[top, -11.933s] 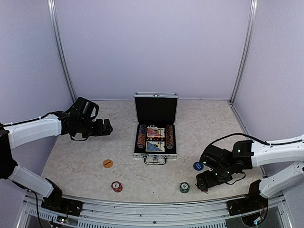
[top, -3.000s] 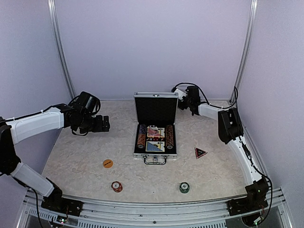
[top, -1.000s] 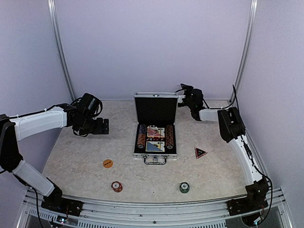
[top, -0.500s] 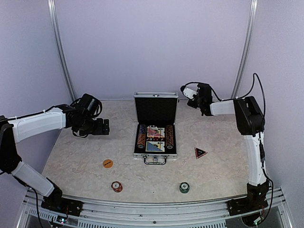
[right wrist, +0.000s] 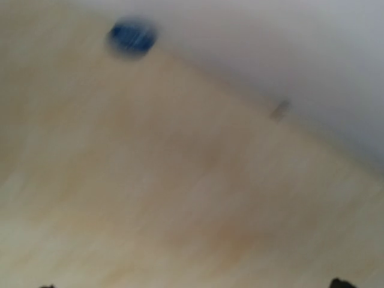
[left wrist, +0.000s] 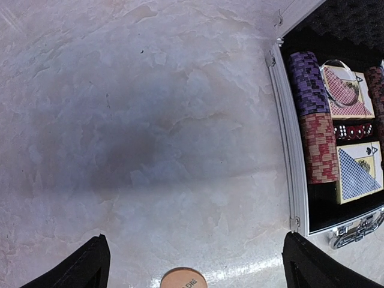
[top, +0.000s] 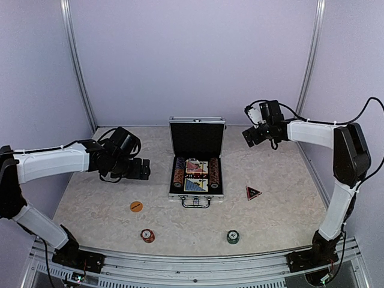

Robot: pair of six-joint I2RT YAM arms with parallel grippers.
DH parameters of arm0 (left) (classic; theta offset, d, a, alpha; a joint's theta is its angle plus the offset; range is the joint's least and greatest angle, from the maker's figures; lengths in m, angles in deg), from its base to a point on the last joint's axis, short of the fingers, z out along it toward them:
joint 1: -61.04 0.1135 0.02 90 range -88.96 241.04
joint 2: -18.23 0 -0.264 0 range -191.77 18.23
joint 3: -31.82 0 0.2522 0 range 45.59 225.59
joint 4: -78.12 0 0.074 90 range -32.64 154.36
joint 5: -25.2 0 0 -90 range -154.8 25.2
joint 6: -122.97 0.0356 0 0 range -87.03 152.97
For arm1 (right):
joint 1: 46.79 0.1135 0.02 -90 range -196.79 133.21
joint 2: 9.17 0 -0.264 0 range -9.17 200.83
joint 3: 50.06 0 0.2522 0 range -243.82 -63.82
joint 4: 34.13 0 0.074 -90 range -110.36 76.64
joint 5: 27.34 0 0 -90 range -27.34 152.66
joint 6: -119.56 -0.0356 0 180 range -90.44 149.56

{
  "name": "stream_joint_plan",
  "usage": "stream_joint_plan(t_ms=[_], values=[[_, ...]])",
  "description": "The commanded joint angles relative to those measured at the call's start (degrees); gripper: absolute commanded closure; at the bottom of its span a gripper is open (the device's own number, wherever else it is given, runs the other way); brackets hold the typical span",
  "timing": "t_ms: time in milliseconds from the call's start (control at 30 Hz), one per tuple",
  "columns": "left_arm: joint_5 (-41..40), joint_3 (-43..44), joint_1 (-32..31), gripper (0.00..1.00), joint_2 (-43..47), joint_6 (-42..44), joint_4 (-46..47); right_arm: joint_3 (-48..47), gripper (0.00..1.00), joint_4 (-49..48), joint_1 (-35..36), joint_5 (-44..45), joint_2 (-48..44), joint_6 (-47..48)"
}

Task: Pack up texas hold em set

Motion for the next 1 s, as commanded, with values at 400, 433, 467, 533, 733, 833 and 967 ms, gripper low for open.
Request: stream_joint_plan(t_ms=[400, 433, 467, 533, 733, 833, 967], values=[[-4.37, -0.36, -4.12, 0.01, -0.99, -0.58, -3.04, 21.83, 0.10, 9.73, 8.88, -11.16, -23.15, -29.94], [-4.34, -0.68, -3.77, 0.01, -1.77, -1.31, -3.91, 22.20, 0.11, 9.80, 9.85, -10.65, -24.36, -30.19], [-4.08, -1.10, -3.42, 0.01, -2.83, -2.25, -4.55, 22.63, 0.11, 9.78, 10.83, -10.43, -25.53, -30.50], [-2.56, -2.30, -2.82, 0.01, -4.68, -3.89, -5.21, 23.26, 0.12, 9.33, 13.11, -10.36, -27.69, -30.57], [0.25, -4.23, -2.84, 0.01, -6.48, -6.43, -6.40, 24.16, 0.12, 9.07, 20.68, -7.84, -32.59, -29.85], [1.10, -5.26, -2.77, 0.01, -6.26, -7.04, -7.19, 24.99, 0.13, 8.44, 23.89, -7.04, -33.88, -29.30], [3.34, -6.71, -2.84, 0.01, -6.25, -7.86, -7.28, 26.28, 0.13, 7.74, 26.44, -4.50, -35.09, -28.82]])
